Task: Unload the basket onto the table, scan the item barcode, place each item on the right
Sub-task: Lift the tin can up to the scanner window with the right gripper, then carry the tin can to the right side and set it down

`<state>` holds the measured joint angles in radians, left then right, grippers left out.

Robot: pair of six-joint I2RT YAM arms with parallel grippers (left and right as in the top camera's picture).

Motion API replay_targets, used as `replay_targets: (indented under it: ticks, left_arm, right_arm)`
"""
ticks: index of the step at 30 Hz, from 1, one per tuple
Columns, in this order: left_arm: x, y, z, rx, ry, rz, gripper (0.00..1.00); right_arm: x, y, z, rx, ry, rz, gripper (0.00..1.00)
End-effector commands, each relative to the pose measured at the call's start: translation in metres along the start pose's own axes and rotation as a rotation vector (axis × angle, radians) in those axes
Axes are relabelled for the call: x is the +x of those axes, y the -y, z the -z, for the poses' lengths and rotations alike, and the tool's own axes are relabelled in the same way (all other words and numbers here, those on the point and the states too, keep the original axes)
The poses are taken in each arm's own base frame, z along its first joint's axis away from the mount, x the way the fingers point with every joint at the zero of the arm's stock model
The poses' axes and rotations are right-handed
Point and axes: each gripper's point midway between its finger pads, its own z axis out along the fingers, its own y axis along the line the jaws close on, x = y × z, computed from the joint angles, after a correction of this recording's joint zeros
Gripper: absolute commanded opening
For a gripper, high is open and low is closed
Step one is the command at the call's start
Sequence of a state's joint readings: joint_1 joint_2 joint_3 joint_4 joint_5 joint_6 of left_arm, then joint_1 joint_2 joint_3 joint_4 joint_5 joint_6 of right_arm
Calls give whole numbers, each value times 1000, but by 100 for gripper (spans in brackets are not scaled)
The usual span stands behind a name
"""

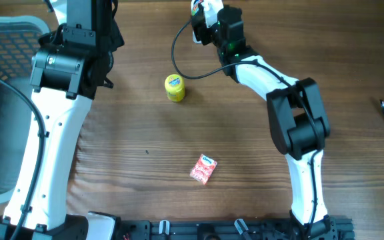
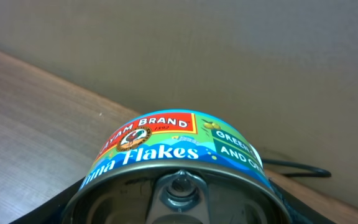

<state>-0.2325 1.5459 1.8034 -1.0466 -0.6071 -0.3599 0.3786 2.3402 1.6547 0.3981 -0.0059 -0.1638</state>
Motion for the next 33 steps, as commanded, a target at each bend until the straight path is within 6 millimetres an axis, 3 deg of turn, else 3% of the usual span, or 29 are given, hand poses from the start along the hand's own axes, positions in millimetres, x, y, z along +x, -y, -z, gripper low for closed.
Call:
replay_targets:
  ticks: [1, 6, 11, 24, 26, 29, 32, 33]
  left_arm:
    - [0, -5, -4, -30, 2, -7, 100]
    - [0, -5, -4, -30, 2, -7, 100]
    - [0, -5, -4, -30, 2, -7, 100]
    - [3, -6, -4, -33, -7, -13, 100]
    - [3, -6, -4, -33, -6, -13, 100]
    - [3, -6, -4, -34, -8, -14, 100]
    - [5, -7, -4, -36, -16, -19, 100]
    - [5, -6, -4, -30, -18, -16, 100]
  right_arm:
    - [0, 2, -8, 24, 45, 20, 31]
    - [-8, 3, -9, 33, 95, 20, 30]
    - [17, -1, -20, 33, 98, 21, 30]
    - [20, 4, -19, 83, 58, 94, 26]
    - [4, 3, -12, 96, 60, 156, 26]
    - [-45, 3, 7, 113, 111, 207, 26]
    - [-103, 37, 45, 247, 130, 190, 27]
    - [-121, 56, 66, 313, 103, 176, 28]
